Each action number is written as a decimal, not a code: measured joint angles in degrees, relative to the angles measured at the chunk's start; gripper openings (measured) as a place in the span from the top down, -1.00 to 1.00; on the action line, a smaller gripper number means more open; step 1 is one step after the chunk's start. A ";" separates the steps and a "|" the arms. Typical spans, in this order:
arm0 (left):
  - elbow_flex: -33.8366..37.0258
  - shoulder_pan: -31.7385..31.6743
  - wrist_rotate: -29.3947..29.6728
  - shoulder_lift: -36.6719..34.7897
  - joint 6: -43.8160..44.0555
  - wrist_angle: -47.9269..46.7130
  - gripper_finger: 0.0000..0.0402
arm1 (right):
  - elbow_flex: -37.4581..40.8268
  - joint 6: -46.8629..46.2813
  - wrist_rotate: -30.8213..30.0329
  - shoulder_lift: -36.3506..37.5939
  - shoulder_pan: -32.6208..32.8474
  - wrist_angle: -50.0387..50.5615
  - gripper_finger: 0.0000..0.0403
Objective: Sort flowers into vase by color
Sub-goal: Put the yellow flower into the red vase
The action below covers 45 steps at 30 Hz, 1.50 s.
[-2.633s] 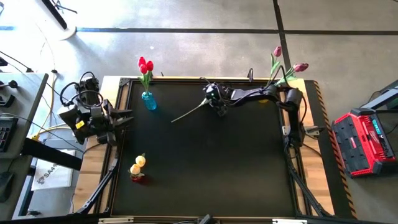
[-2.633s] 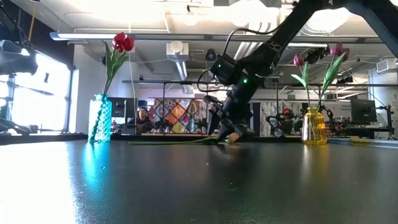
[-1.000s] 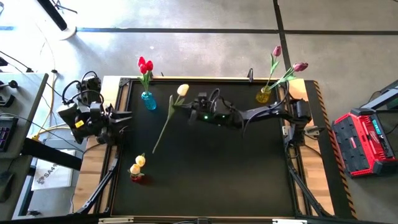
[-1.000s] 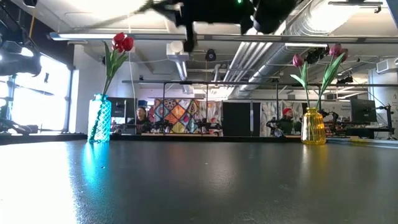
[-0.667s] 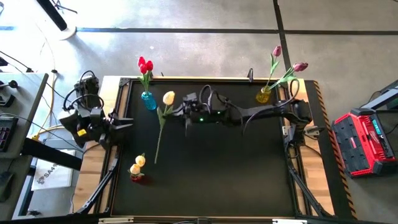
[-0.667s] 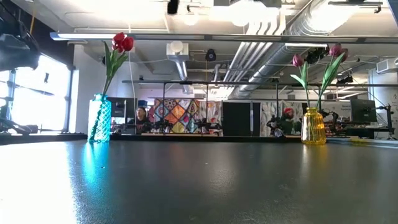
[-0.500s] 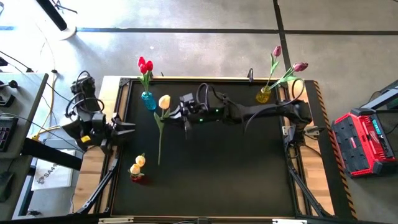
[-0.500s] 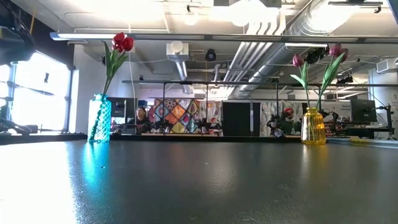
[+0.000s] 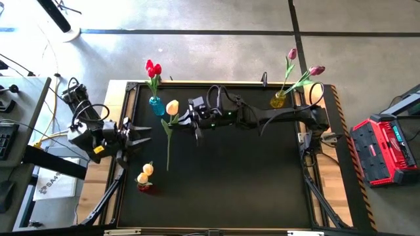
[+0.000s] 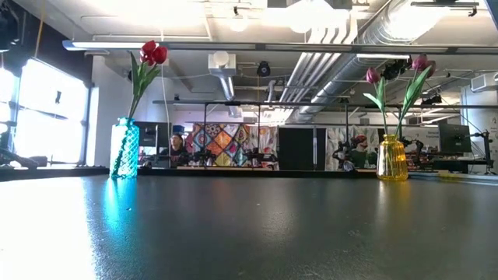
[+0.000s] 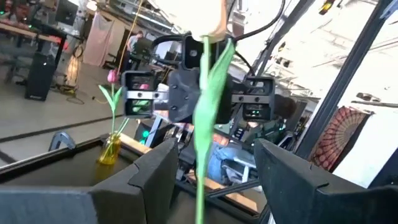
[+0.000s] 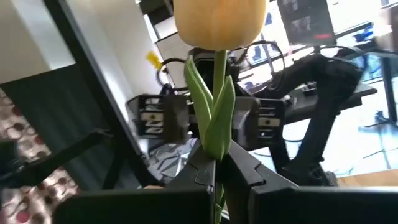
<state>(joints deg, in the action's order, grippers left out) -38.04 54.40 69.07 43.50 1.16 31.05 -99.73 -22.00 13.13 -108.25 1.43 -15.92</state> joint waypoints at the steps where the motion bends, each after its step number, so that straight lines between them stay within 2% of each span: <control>1: -0.10 -0.93 -1.22 0.12 0.60 -0.26 -0.01 | -0.01 0.02 -0.90 0.00 0.09 -0.06 1.00; 12: -3.46 -10.70 -12.07 3.04 12.68 -13.21 -0.01 | 0.01 -1.62 -1.54 0.00 0.20 -1.14 1.00; 18: -4.13 -15.67 -19.08 4.16 14.40 -15.24 -0.01 | 0.01 -2.08 -1.79 0.00 0.31 -1.06 1.00; 27: -4.13 -23.08 -29.07 4.23 22.31 -22.21 0.03 | 0.03 -2.10 -2.01 0.00 0.61 -1.04 1.00; 30: -4.13 -24.54 -33.55 4.21 22.51 -22.19 0.17 | 0.03 -2.00 -2.59 0.00 0.61 -0.70 1.00; 36: -4.13 -26.81 -38.87 4.19 21.47 -22.53 0.67 | 0.03 -1.64 -3.18 0.00 0.86 1.82 1.00; 40: -4.11 -28.26 -42.97 4.22 18.90 -23.70 0.93 | 0.03 -1.02 -3.05 0.00 1.27 3.87 1.00; 45: -4.11 -29.41 -47.09 4.21 15.87 -24.13 0.96 | 0.03 -0.38 -2.81 0.00 1.42 4.05 1.00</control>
<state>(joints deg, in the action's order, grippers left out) -42.15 24.99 21.98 47.70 17.03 6.92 -99.70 -22.38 10.32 -108.25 2.85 -11.87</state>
